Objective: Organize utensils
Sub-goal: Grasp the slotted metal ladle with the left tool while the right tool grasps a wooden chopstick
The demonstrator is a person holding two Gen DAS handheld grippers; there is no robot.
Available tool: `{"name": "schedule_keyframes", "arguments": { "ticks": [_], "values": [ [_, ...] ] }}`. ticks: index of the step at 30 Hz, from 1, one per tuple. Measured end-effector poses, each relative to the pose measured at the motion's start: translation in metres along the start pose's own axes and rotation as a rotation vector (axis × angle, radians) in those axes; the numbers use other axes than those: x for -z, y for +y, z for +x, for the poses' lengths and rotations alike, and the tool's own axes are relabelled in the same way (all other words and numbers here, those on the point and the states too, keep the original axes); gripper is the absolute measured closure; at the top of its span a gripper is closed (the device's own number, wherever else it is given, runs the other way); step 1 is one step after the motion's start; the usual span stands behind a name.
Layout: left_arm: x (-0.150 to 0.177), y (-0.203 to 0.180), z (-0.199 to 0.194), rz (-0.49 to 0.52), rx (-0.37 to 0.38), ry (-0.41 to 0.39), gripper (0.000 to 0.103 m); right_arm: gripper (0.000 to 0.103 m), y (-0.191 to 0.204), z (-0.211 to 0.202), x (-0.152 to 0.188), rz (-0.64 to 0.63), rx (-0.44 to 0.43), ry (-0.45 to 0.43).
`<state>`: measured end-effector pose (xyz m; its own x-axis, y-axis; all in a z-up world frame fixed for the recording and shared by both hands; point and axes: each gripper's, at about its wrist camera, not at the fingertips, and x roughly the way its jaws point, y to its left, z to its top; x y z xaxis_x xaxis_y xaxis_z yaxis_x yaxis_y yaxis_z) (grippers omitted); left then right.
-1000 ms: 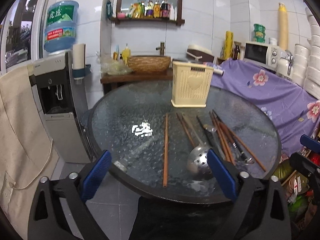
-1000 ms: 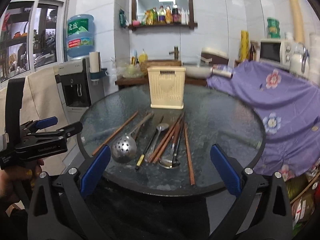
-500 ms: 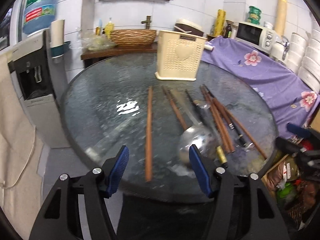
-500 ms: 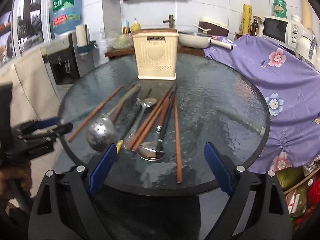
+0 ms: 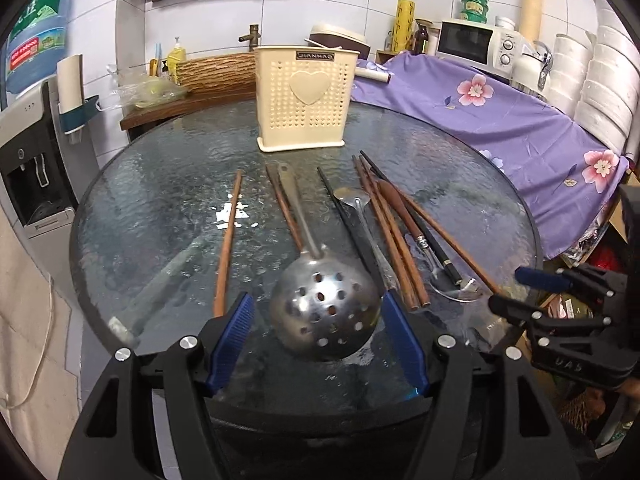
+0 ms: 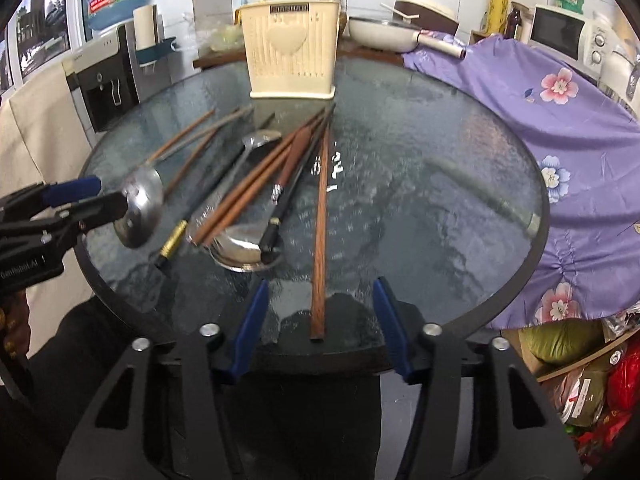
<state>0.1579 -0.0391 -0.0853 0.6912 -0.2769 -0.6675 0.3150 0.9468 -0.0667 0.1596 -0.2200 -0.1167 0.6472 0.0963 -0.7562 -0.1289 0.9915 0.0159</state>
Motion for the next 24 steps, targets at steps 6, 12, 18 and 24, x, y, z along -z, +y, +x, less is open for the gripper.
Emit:
{"name": "schedule_keyframes", "arguments": {
  "ticks": [6, 12, 18, 24],
  "values": [
    [-0.004, -0.005, 0.011, 0.023, -0.023, -0.001, 0.035, 0.064, 0.0, 0.004, 0.002, 0.004, -0.011, -0.006],
    [-0.003, -0.007, 0.02, 0.018, -0.027, 0.018, 0.035, 0.069, 0.001, 0.003, 0.004, 0.004, -0.01, -0.015],
    [-0.004, -0.009, 0.027, 0.002, -0.023, 0.032, 0.035, 0.075, -0.002, 0.002, 0.006, 0.008, -0.004, -0.018],
    [-0.004, -0.01, 0.029, -0.004, -0.018, 0.035, 0.036, 0.078, 0.0, 0.002, 0.007, 0.002, -0.005, -0.024]
  ]
}}
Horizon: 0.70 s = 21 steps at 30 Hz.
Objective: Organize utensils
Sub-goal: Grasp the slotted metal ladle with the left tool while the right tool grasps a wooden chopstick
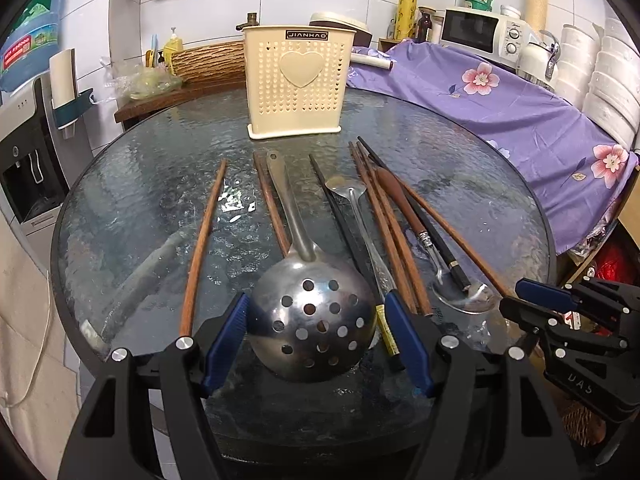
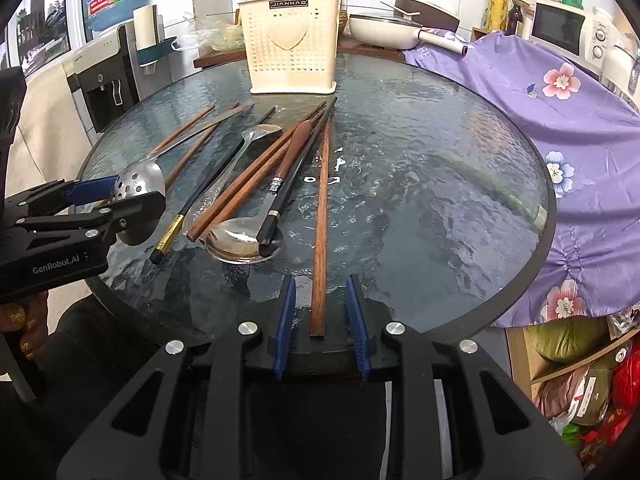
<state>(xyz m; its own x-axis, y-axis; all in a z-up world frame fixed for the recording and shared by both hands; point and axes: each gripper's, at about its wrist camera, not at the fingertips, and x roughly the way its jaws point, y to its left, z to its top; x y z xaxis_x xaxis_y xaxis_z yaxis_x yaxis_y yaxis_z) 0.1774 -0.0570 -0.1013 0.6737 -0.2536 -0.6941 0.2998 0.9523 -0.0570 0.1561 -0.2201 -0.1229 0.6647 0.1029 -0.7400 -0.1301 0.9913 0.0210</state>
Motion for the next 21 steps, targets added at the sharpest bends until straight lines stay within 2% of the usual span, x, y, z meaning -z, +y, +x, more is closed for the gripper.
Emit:
{"name": "schedule_keyframes", "arguments": {
  "ticks": [4, 15, 21],
  "values": [
    [0.0004, 0.0022, 0.0022, -0.01, 0.006, 0.009, 0.039, 0.083, 0.0032, 0.0, 0.0008, -0.011, -0.003, -0.006],
    [0.0008, 0.0071, 0.0011, -0.024, 0.035, 0.017, 0.039, 0.094, 0.0036, 0.0, 0.0007, -0.012, -0.005, -0.012],
    [-0.0002, 0.0078, -0.0062, -0.012, 0.036, 0.0, 0.039, 0.095, 0.0003, -0.0027, 0.0013, -0.002, -0.001, -0.029]
  ]
}}
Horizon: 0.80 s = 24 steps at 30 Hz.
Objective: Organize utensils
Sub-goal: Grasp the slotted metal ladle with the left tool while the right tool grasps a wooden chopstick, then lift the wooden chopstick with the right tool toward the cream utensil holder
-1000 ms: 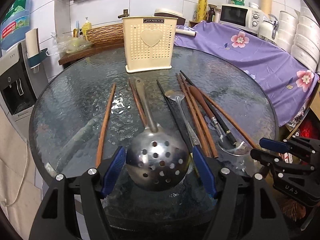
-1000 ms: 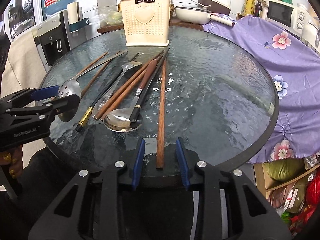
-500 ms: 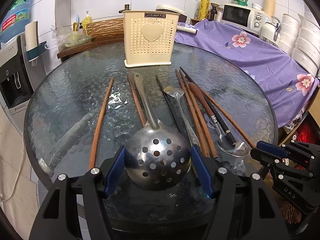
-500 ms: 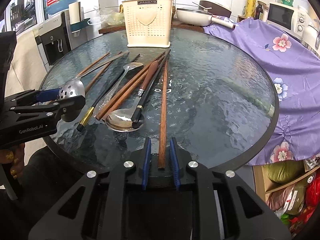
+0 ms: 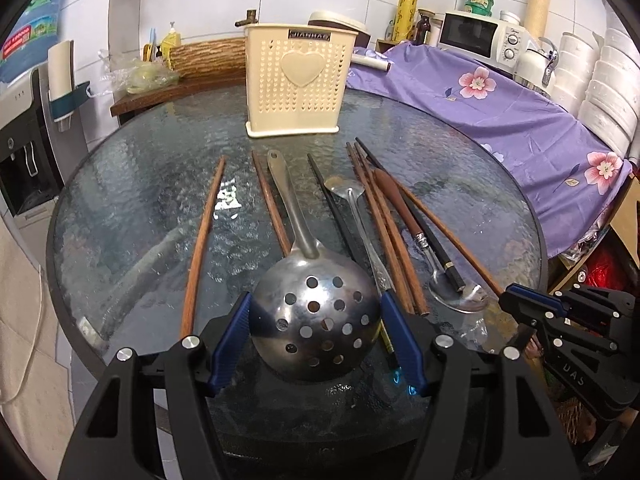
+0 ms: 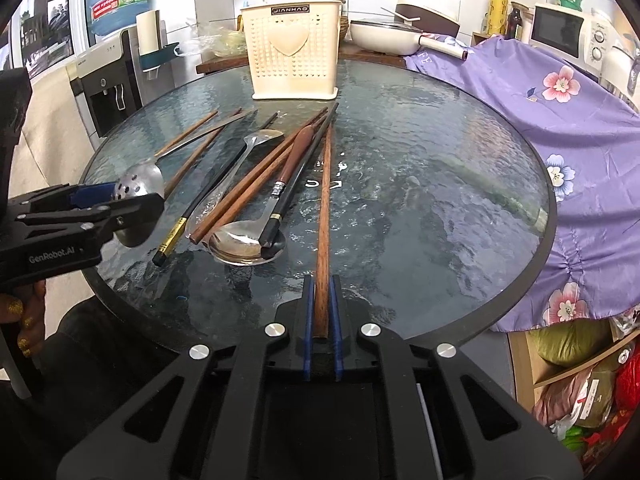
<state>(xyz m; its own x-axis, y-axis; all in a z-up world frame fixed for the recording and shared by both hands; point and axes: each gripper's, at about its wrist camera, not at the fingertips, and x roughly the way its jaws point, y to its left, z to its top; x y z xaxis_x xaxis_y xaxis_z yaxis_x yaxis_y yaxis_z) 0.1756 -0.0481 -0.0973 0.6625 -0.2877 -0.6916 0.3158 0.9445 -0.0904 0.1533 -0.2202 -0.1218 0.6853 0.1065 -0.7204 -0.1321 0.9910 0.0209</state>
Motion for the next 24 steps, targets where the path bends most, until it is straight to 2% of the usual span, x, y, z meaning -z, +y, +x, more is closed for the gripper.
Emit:
{"name": "schedule_keyframes", "arguments": {
  "ticks": [10, 16, 20, 24],
  "values": [
    [-0.012, -0.004, -0.025, 0.035, -0.014, -0.068, 0.04, 0.095, -0.001, -0.015, -0.006, -0.03, 0.026, -0.072],
    [-0.025, -0.006, -0.039, 0.062, -0.011, -0.108, 0.04, 0.095, 0.0, -0.035, -0.025, -0.06, 0.043, -0.147],
    [-0.034, -0.004, -0.047, 0.059, 0.017, -0.117, 0.041, 0.095, 0.0, -0.046, -0.038, -0.081, 0.044, -0.186],
    [-0.043, 0.0, -0.052, 0.06, 0.055, -0.118, 0.051, 0.095, 0.001, -0.055, -0.049, -0.095, 0.04, -0.211]
  ]
}}
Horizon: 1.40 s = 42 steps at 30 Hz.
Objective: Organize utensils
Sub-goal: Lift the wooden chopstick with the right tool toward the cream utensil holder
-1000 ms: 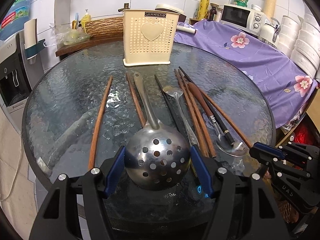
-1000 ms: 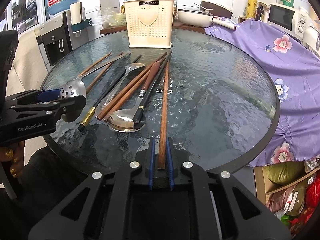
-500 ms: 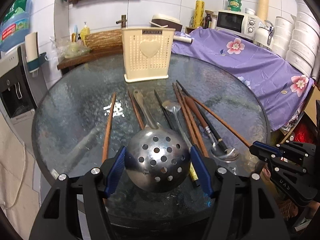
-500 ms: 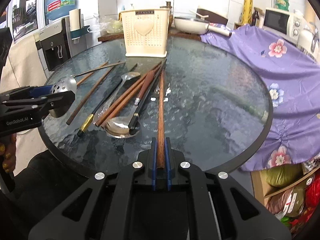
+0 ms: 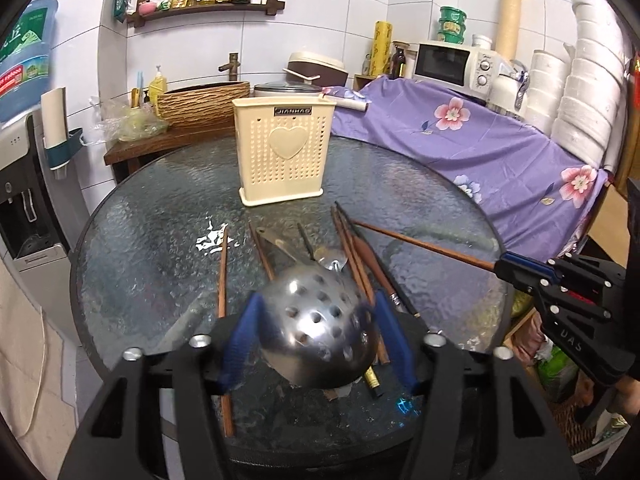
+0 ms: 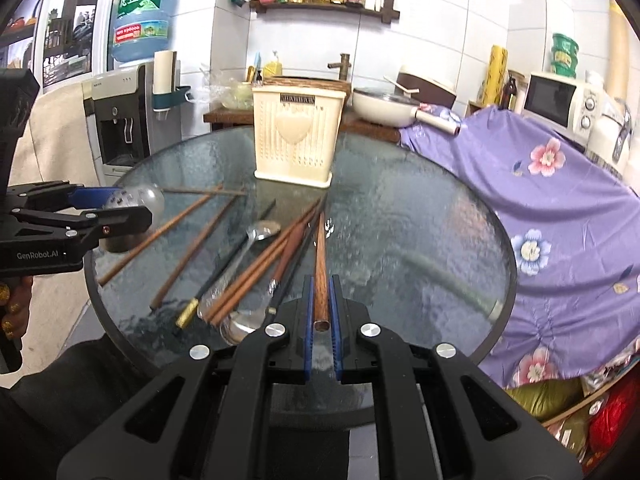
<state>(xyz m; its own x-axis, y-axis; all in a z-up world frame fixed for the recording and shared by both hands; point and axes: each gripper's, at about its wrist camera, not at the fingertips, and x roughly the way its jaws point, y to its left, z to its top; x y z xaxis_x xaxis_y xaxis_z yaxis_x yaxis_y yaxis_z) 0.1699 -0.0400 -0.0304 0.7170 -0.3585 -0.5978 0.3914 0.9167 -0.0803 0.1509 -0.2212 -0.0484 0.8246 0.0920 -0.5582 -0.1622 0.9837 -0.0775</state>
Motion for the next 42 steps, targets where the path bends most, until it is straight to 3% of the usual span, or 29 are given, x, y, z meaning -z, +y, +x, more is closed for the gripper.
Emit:
{"name": "schedule_keyframes", "arguments": {
  "ticks": [5, 12, 16, 20, 23, 29, 42],
  "values": [
    [-0.007, 0.002, 0.0, 0.002, 0.005, -0.012, 0.051, 0.095, -0.002, 0.002, -0.008, -0.003, -0.003, -0.003],
    [0.014, 0.006, 0.007, -0.025, 0.016, 0.032, 0.05, 0.095, -0.004, 0.007, 0.0, 0.008, -0.007, 0.024],
    [0.029, 0.009, 0.01, -0.024, 0.08, 0.054, 0.04, 0.095, -0.004, 0.011, 0.005, 0.02, -0.012, 0.04],
    [0.041, 0.007, 0.021, 0.012, 0.114, 0.107, 0.039, 0.095, -0.003, 0.013, 0.009, 0.021, -0.013, 0.047],
    [0.052, 0.012, 0.04, -0.036, 0.188, 0.182, 0.04, 0.095, -0.004, 0.015, 0.011, 0.029, -0.016, 0.053],
    [0.062, 0.016, 0.05, -0.063, 0.22, 0.187, 0.042, 0.095, -0.004, 0.015, 0.012, 0.031, -0.017, 0.06],
    [0.058, 0.012, 0.038, -0.061, 0.269, 0.177, 0.061, 0.095, -0.002, 0.016, 0.009, 0.028, -0.018, 0.055]
  ]
}}
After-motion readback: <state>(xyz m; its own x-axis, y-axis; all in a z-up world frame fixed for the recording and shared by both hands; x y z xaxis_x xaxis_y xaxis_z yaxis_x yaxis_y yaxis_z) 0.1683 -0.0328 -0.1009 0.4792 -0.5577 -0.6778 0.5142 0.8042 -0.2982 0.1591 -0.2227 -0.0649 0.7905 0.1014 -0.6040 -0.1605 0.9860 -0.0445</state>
